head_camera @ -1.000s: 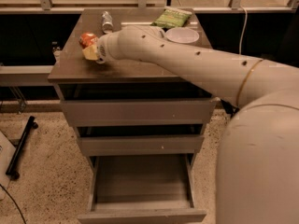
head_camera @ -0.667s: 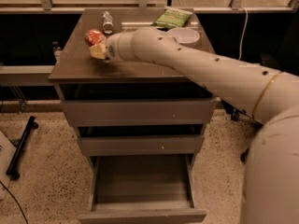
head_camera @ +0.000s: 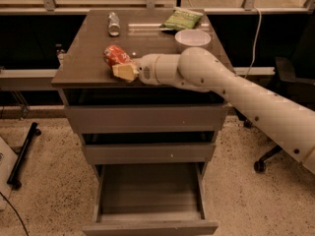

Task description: Place coke can into bottom drawer

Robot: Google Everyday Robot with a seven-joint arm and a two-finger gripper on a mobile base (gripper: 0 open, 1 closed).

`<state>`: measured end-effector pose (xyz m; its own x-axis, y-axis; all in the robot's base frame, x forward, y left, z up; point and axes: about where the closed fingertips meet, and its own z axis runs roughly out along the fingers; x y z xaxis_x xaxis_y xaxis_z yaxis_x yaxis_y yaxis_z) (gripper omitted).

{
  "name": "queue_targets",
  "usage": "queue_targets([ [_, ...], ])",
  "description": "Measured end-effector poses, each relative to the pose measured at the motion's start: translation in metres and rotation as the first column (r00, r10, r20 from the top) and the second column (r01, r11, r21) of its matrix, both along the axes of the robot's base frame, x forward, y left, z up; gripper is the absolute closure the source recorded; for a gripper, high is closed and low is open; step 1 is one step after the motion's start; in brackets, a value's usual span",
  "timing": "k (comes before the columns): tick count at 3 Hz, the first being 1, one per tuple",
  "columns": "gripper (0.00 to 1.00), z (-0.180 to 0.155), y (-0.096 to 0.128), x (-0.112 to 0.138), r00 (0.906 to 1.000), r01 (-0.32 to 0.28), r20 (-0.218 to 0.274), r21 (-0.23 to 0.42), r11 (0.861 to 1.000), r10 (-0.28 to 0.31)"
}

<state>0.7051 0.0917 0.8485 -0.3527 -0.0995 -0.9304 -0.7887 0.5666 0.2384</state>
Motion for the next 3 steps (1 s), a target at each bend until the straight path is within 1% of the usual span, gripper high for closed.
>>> queue_targets([
  [1,1.0,-0.01,-0.007,-0.031,0.999,-0.045,0.003,0.035,0.998,0.045],
  [2,1.0,-0.016,-0.017,-0.055,0.9989,-0.048,0.002,0.058,0.997,0.048],
  [3,1.0,-0.023,-0.015,-0.129,0.9947,-0.102,0.003,0.096,0.99,0.102],
])
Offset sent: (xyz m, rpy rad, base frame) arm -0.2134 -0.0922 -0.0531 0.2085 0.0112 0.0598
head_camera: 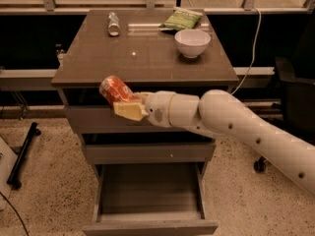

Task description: Place coke can into bottom drawer

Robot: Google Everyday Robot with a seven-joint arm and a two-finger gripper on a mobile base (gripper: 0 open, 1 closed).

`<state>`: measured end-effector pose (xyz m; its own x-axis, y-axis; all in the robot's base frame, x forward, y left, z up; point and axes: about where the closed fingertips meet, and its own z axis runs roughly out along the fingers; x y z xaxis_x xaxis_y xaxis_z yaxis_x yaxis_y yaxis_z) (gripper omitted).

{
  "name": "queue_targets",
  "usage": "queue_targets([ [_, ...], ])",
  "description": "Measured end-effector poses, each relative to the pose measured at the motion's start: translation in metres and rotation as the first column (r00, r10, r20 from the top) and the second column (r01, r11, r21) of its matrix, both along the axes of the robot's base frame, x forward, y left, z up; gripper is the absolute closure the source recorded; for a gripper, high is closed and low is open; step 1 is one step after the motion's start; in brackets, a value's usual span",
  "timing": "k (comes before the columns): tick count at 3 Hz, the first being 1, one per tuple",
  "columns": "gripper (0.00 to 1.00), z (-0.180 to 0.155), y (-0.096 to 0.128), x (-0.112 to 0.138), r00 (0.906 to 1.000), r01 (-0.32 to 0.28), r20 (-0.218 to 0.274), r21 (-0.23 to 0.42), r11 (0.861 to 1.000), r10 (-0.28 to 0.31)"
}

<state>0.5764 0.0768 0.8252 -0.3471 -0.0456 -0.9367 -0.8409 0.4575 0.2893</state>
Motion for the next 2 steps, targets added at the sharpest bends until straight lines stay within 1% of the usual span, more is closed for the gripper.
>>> queue_targets([
  [1,1.0,-0.0052,-0.0183,-0.0206,0.9998,0.02,-0.006,-0.004,1.0,-0.02],
  [2,1.0,-0.0133,-0.0191,-0.0168,0.9986,0.044,-0.027,-0.036,0.998,-0.045],
])
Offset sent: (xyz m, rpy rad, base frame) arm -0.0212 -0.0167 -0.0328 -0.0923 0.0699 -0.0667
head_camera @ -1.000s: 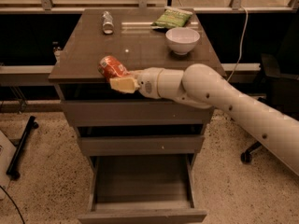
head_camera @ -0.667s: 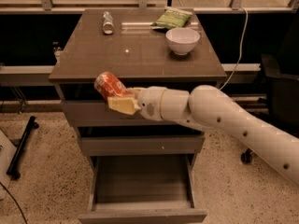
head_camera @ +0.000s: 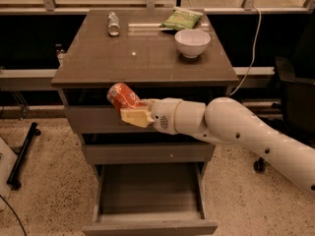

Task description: Place coke can into bottom drawer

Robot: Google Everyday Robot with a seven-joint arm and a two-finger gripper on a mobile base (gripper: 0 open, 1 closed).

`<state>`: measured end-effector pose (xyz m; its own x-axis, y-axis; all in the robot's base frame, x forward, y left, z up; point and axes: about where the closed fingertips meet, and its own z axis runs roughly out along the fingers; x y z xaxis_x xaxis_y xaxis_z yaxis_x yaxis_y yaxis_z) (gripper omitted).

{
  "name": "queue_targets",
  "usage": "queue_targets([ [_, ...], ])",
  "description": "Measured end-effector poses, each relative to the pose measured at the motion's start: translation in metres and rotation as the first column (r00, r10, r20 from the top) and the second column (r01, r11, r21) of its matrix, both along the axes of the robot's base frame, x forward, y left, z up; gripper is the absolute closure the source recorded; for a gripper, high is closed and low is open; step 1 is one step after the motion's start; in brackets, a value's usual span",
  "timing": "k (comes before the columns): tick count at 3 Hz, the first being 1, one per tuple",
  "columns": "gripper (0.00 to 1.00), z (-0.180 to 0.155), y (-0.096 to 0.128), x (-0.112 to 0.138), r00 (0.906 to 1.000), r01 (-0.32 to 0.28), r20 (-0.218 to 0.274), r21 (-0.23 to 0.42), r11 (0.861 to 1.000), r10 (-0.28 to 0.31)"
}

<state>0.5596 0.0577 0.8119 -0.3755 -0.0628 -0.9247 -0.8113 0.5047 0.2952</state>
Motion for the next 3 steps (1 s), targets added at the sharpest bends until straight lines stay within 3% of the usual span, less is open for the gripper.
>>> queue_targets([
  [1,1.0,-0.03,-0.001,-0.005,0.998,0.018,-0.06,-0.058,0.998,-0.022],
  [3,1.0,-0.102,-0.025,-0.016,0.9772,0.084,-0.183,-0.134,0.987,-0.108],
])
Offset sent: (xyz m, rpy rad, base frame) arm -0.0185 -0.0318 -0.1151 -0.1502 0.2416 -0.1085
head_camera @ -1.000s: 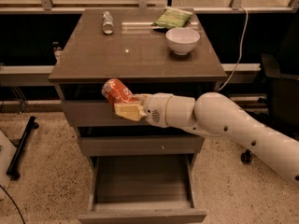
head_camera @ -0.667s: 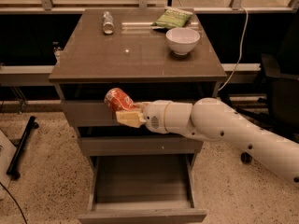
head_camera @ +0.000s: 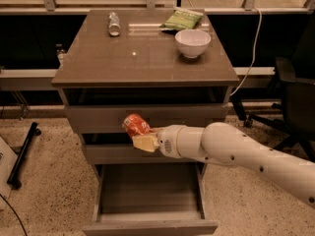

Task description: Place coke can into bottom drawer

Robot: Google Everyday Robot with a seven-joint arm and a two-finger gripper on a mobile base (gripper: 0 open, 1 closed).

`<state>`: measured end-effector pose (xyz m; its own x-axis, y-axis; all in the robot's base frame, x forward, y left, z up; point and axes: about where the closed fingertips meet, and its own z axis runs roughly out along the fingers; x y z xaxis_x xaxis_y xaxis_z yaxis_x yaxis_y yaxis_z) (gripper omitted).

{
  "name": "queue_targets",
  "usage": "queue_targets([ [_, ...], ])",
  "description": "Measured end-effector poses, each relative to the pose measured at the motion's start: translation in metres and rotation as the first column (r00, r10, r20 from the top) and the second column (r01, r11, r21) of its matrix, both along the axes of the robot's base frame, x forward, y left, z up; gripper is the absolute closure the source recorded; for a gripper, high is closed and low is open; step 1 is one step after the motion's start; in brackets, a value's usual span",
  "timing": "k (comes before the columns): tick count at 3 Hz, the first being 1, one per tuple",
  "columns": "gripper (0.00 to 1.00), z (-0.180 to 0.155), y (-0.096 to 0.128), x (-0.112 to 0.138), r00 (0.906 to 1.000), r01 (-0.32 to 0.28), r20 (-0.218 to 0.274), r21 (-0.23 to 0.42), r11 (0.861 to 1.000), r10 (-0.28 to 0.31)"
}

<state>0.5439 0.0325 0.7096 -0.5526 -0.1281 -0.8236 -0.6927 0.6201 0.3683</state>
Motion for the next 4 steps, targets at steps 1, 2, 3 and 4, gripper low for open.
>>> queue_targets([
  [1,1.0,-0.044,-0.019,-0.002,0.9969,0.069,-0.038,0.006,0.998,-0.069],
  [2,1.0,-0.053,-0.027,0.006,0.994,0.086,-0.071,0.035,0.996,-0.084],
  [3,1.0,-0.063,-0.022,0.005,0.9931,0.066,-0.097,-0.004,0.998,-0.066],
  [4,1.0,-0.092,-0.016,0.001,0.9882,0.071,-0.134,-0.035,0.997,-0.075],
])
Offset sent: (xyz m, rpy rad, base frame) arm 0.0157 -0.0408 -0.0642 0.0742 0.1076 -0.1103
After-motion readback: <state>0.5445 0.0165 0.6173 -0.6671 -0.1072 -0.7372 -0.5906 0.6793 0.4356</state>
